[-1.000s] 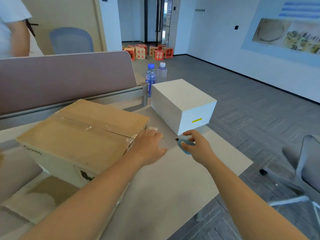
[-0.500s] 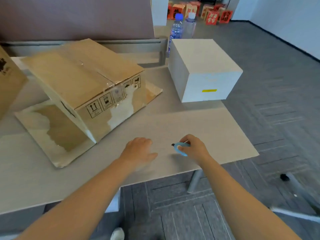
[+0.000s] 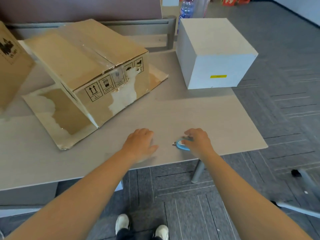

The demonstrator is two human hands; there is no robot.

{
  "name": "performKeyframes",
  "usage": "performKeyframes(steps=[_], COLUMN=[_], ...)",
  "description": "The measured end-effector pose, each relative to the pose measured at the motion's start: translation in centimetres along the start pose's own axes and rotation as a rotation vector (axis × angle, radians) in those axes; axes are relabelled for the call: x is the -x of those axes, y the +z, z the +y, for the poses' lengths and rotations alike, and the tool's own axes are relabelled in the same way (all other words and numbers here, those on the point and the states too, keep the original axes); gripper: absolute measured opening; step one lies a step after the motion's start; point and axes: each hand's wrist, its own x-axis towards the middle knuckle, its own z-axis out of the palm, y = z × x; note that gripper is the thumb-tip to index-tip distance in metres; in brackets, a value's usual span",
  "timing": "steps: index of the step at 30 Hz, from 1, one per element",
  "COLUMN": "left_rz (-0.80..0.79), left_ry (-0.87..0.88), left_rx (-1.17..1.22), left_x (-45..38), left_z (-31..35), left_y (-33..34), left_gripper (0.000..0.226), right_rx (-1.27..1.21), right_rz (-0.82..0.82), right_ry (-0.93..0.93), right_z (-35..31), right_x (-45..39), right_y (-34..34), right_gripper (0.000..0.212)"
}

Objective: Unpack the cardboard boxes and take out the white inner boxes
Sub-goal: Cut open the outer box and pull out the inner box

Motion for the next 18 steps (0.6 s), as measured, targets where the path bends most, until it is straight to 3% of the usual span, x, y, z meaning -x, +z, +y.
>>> performKeyframes(steps=[5, 15, 18], left_rz=[0.07, 0.45, 0.5], left_ry=[0.019, 0.063, 0.031], left_rx=[-0.001, 0.047, 0.034], left_x=[-0.2, -0.4, -1.2], left_z=[0.3, -3.3, -5.4], left_y=[-3.1, -12.6, -14.5], left_gripper=[0.052, 0.049, 0.048], right_rx=[0.059, 0.063, 0.08], right_rz=[0.058, 0.141, 0.161], right_ry=[-0.056, -0.319, -0.367], right_z=[-2.3, -14.5, -17.7], right_x=[-0.6, -4.5, -5.6], right_y=[-2.5, -6.0, -6.5], right_gripper=[0.036, 0.038, 0.039])
